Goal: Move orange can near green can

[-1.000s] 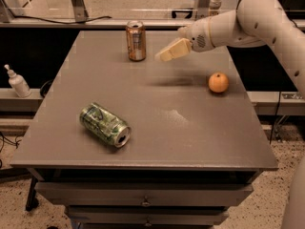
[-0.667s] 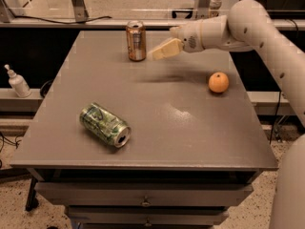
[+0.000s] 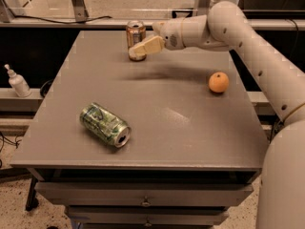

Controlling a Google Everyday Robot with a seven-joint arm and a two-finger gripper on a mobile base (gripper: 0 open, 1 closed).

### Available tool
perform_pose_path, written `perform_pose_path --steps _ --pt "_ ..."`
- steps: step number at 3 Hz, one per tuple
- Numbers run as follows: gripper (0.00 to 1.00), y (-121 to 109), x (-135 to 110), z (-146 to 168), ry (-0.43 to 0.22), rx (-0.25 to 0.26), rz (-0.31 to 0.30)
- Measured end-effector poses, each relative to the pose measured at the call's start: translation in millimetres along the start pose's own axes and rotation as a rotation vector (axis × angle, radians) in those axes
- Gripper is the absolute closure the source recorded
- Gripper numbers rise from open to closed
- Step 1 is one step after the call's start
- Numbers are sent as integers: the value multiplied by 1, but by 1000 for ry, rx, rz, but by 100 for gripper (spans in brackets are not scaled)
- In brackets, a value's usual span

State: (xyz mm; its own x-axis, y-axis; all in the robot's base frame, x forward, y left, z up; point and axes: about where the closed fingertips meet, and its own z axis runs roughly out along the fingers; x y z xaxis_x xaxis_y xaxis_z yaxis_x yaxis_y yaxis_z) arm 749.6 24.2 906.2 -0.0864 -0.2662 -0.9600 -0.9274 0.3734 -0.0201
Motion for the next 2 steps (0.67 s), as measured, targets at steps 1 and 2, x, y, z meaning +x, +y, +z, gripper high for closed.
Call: perform_pose_path --steps 1,2 --pt "0 8 -7 22 20 8 -29" --pt "11 9 -4 38 44 14 -50"
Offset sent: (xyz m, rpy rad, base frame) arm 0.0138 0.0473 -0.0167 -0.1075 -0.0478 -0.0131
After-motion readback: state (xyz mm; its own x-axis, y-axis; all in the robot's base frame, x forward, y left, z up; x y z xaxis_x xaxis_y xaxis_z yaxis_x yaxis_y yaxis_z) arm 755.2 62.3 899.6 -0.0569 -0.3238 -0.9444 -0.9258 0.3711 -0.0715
